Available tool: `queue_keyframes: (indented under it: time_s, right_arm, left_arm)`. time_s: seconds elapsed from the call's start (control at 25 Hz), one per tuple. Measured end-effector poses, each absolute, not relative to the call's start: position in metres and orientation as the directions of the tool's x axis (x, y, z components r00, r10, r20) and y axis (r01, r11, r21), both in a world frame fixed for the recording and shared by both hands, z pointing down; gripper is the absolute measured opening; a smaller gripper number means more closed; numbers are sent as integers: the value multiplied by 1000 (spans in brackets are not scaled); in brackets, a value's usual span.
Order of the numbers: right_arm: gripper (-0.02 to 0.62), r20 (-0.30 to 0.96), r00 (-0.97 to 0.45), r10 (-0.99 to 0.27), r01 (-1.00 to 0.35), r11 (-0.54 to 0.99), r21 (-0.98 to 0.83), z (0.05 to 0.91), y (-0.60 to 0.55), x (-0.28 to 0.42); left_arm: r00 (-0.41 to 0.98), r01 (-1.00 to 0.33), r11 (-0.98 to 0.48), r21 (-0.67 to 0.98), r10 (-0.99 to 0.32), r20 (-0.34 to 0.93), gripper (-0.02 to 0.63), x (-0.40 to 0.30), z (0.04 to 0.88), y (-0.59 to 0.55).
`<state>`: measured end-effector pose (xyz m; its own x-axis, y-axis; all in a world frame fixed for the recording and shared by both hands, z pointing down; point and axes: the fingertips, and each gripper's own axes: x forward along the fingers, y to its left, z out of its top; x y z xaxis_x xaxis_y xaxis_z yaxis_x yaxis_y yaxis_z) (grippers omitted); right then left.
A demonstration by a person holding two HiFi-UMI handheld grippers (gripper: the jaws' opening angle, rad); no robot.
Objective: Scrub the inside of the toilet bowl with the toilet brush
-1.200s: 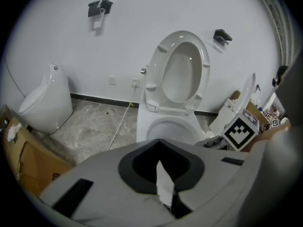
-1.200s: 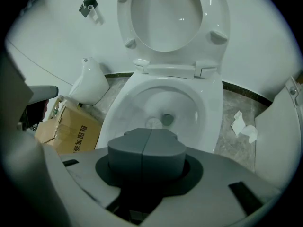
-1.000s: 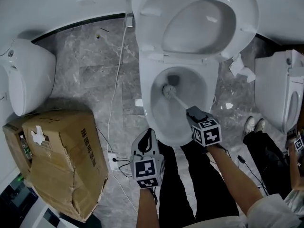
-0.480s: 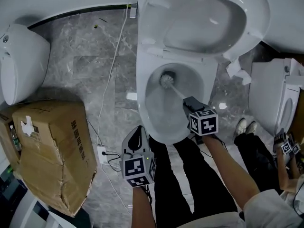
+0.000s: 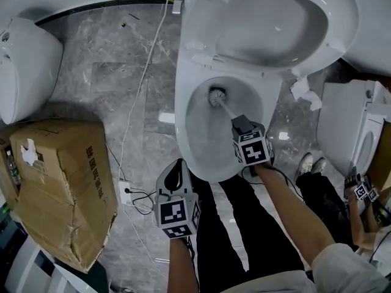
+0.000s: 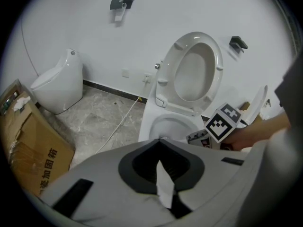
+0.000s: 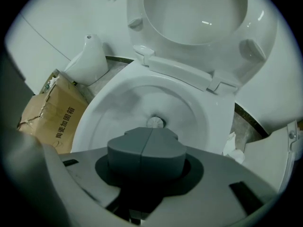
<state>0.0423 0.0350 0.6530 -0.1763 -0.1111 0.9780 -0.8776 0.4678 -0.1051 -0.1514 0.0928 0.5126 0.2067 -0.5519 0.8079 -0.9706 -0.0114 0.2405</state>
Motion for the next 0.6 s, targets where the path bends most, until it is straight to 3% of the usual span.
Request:
queue_keyframes:
  time_s: [0.2, 0.4, 0.6]
  right_arm:
    - [183, 982, -153, -108, -861, 502, -79, 662, 31, 37]
    - [187, 992, -80, -101, -775, 632, 2, 684, 24, 25]
    - [187, 995, -56, -83, -775, 632, 9, 691, 11, 14]
  left_arm:
    - [202, -973, -19, 231, -559, 804, 21, -156, 508, 82]
    - [185, -977, -17, 213, -565, 804, 21, -164, 505, 76]
    - [173, -978, -2, 207, -559, 811, 21, -171, 504, 81]
